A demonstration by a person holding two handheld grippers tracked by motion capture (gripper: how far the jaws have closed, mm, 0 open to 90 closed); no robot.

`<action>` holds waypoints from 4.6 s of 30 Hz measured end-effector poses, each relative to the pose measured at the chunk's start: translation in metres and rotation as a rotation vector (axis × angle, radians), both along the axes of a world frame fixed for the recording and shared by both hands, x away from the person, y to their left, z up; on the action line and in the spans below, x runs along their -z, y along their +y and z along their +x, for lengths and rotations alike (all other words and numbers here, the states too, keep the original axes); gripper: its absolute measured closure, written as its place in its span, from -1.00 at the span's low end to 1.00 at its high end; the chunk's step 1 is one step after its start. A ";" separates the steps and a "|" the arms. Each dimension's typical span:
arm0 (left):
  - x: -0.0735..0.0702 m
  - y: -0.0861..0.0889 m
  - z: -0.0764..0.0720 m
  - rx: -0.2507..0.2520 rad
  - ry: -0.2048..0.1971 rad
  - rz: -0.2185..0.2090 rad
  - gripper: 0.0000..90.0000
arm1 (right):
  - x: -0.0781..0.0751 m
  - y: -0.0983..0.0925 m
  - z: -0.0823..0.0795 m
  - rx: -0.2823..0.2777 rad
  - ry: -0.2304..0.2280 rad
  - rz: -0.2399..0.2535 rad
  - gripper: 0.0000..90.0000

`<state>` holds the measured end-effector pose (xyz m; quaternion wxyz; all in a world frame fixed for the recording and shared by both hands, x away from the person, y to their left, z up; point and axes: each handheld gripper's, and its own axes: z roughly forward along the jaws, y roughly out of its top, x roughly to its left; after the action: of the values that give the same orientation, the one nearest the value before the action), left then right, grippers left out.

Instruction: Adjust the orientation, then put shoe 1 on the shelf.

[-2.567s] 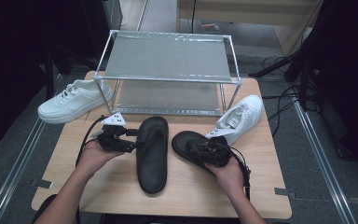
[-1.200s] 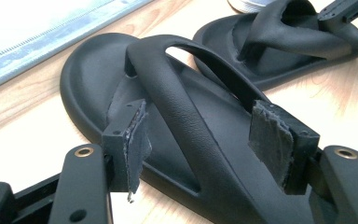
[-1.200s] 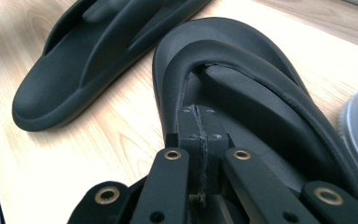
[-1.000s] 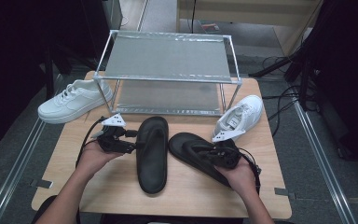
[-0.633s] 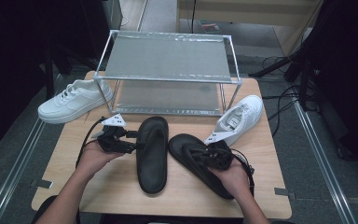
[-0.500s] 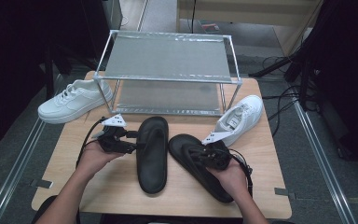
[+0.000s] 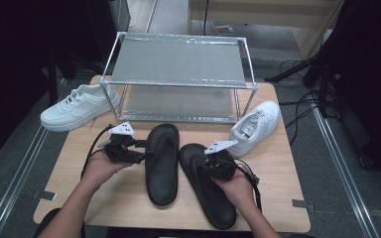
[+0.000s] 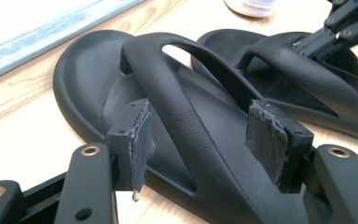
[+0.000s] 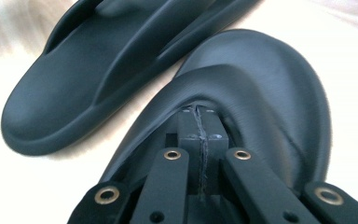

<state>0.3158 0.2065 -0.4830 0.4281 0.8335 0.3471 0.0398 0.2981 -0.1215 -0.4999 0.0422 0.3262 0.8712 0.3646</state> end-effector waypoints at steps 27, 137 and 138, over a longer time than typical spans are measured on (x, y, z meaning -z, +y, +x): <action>0.009 0.008 -0.010 -0.088 0.041 0.040 0.80 | -0.002 0.010 0.051 0.058 -0.001 0.014 1.00; -0.002 0.000 0.014 -0.065 -0.007 0.037 -0.12 | 0.009 0.020 0.003 0.160 -0.052 0.107 -0.18; -0.002 0.000 0.014 -0.066 -0.007 0.038 -0.12 | 0.010 0.020 0.003 0.161 -0.046 0.107 -0.18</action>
<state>0.3302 0.2064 -0.4812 0.4121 0.8293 0.3720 0.0634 0.3013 -0.1013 -0.5095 0.0737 0.3884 0.8202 0.4136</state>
